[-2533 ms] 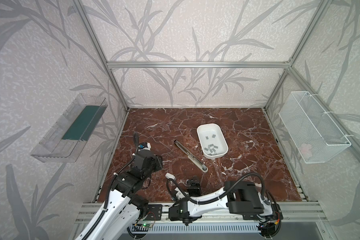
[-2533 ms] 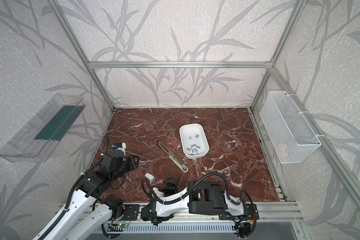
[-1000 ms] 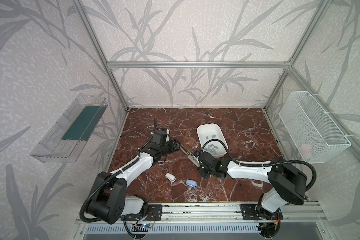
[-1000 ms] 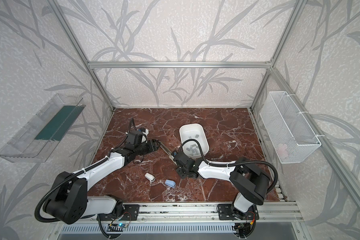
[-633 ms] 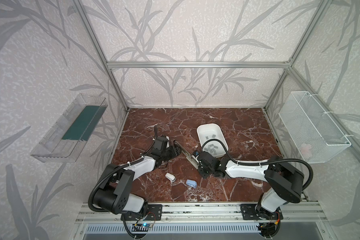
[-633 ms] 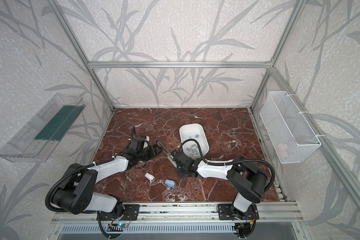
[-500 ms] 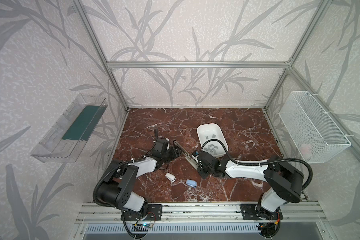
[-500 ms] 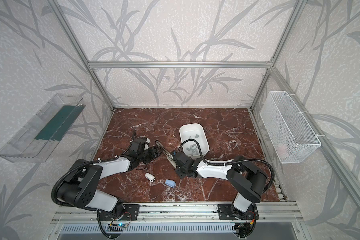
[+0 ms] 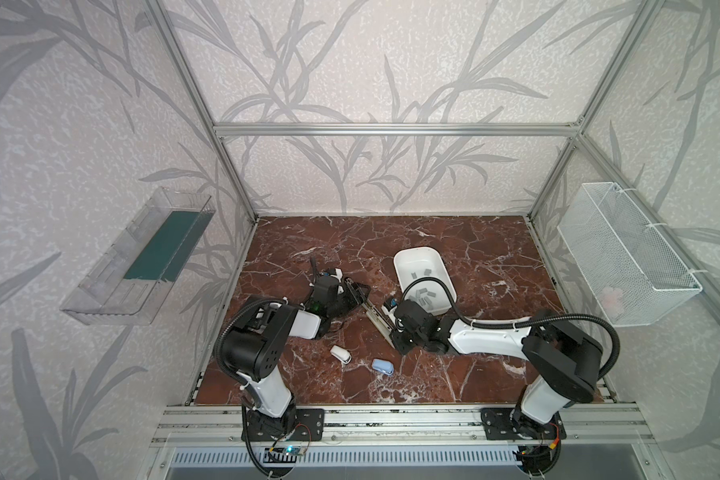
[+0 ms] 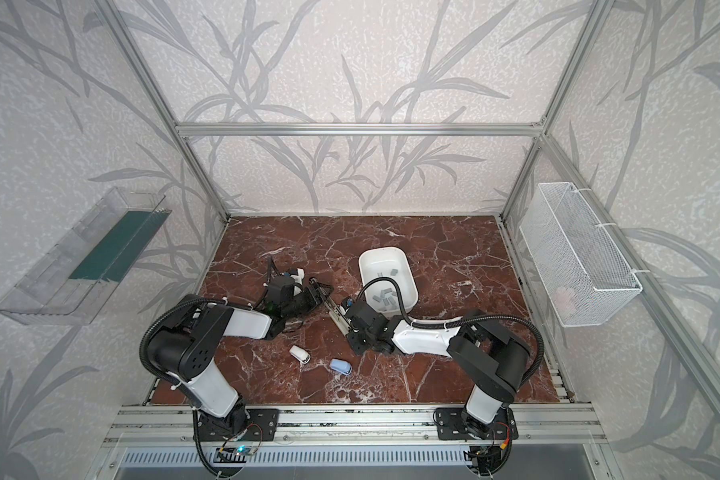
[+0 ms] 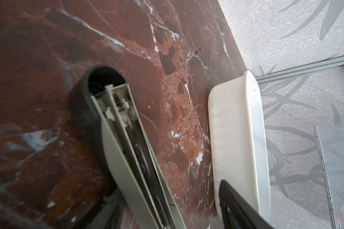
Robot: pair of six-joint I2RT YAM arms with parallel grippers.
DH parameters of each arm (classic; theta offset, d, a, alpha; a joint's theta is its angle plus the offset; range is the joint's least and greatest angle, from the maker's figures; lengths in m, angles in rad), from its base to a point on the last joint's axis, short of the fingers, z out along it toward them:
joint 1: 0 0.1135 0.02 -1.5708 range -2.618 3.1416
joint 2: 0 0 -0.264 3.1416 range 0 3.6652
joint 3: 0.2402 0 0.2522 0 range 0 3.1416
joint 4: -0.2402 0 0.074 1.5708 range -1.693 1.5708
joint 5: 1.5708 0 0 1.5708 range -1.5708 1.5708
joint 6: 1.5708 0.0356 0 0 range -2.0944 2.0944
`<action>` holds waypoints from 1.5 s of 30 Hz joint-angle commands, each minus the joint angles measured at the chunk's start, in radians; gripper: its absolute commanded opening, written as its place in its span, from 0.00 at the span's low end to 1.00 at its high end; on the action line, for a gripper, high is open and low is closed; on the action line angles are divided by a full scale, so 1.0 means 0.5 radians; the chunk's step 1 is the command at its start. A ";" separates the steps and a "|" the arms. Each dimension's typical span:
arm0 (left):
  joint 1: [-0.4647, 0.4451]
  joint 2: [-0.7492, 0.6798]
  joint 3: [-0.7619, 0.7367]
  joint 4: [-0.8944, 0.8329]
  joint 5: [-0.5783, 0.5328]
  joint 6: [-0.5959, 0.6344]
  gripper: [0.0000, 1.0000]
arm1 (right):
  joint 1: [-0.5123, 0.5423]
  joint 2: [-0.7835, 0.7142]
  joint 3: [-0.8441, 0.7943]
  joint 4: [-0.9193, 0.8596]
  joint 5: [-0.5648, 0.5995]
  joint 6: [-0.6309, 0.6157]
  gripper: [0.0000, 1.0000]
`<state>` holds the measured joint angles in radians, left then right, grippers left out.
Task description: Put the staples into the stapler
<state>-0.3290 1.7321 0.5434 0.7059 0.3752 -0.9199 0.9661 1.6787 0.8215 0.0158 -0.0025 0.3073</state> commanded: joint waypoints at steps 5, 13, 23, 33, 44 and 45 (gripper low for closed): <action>0.171 0.171 0.086 -0.113 -0.007 0.065 0.76 | 0.028 -0.017 -0.080 0.129 -0.197 -0.102 0.00; 0.214 0.075 0.293 -0.231 0.078 0.193 0.70 | 0.045 0.023 -0.074 0.127 -0.167 -0.151 0.00; -0.134 -0.345 0.047 -0.048 -0.092 0.367 0.66 | 0.059 0.121 0.004 0.114 -0.127 -0.154 0.00; -0.497 -0.572 -0.318 0.135 -0.507 0.729 0.58 | 0.074 0.067 -0.129 0.283 -0.072 -0.165 0.00; -0.864 -0.403 -0.608 0.629 -0.800 1.011 0.50 | 0.084 -0.069 -0.448 0.725 -0.056 -0.242 0.03; -0.889 -0.384 -0.616 0.658 -0.821 1.025 0.50 | 0.086 -0.067 -0.475 0.779 -0.056 -0.238 0.03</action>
<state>-0.7033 1.4788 0.2924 1.0645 -0.1017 -0.3851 1.0065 1.6348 0.6273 0.3050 0.0002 0.1734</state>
